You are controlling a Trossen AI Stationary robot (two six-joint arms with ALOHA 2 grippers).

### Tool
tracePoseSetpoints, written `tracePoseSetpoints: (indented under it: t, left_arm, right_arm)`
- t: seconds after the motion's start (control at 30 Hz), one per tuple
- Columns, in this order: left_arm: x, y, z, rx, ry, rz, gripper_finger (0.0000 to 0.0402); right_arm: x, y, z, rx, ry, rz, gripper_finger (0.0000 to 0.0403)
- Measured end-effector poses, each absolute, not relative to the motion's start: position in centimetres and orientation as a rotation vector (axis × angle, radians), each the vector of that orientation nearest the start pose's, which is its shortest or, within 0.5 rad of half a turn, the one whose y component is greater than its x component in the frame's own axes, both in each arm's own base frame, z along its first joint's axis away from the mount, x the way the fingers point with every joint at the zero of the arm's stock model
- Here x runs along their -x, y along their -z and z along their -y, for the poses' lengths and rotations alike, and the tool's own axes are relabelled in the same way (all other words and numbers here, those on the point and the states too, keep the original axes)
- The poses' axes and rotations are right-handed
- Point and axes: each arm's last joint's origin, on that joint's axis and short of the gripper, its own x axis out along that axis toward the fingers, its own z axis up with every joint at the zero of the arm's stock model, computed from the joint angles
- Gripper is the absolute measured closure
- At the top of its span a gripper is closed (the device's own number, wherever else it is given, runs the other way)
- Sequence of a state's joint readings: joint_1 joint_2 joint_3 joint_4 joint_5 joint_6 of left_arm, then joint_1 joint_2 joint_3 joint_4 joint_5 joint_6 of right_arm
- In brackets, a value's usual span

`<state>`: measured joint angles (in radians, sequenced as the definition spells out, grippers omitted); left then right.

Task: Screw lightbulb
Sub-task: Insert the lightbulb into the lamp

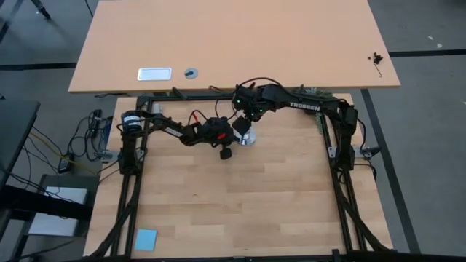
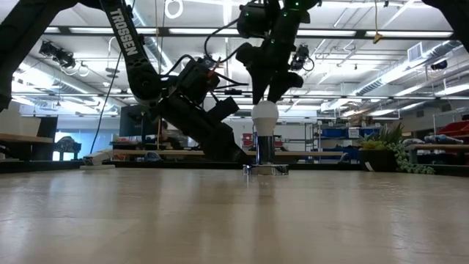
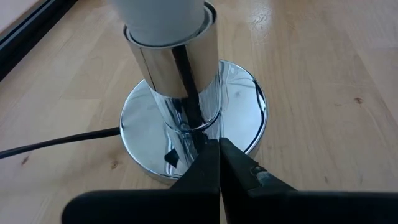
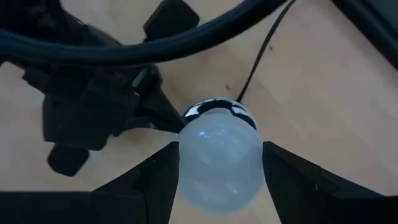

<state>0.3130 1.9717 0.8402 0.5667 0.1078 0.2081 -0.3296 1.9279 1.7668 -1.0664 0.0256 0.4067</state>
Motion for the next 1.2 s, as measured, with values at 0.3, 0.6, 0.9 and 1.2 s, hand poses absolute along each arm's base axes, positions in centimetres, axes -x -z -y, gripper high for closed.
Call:
tracePoseSetpoints:
  t: [0.3,0.6,0.9,1.2]
  left_arm:
    - [-34.6,-9.9,-10.9,-0.082,-0.141,-0.572,0.0401]
    - [-34.6,-9.9,-10.9,-0.081,-0.140,-0.571,0.0401]
    - [-34.6,-9.9,-10.9,-0.080,-0.141,-0.571,0.0401]
    - [-34.6,-9.9,-10.9,-0.080,-0.141,-0.571,0.0401]
  right_arm:
    - [-37.9,-29.0,12.1,-0.484,0.464,-1.136,0.0169]
    - [-37.8,-31.3,12.1,0.054,0.102,-1.185,0.0156]
    - [-37.2,-29.0,12.7,0.252,-0.064,-1.276,0.0160]
    - [-37.1,-28.4,12.9,0.107,0.052,-1.272,0.0174]
